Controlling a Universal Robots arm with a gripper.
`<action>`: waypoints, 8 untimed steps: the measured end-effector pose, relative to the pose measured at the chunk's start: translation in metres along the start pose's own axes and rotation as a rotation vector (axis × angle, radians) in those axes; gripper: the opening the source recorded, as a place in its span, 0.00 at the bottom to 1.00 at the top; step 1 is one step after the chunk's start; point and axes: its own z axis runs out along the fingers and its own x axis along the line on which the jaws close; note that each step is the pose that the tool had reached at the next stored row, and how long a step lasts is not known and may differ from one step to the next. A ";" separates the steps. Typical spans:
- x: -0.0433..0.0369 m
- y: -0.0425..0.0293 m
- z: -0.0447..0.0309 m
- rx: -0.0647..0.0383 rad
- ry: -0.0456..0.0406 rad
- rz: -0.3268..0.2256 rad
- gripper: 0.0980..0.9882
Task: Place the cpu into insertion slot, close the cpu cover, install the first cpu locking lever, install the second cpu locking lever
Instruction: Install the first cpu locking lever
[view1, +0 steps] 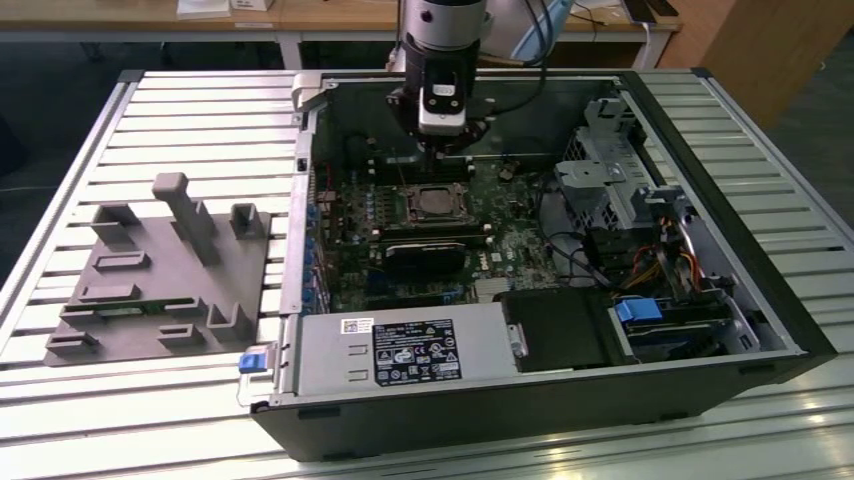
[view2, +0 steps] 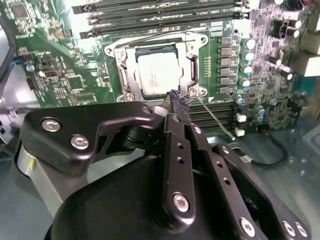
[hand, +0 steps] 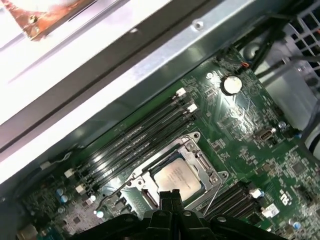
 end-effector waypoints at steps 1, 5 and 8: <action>0.0000 0.0000 0.0000 0.000 0.0001 -0.013 0.01; 0.0000 0.0000 0.0000 0.000 0.0006 -0.066 0.01; 0.0000 0.0000 0.0000 0.000 0.0011 -0.123 0.01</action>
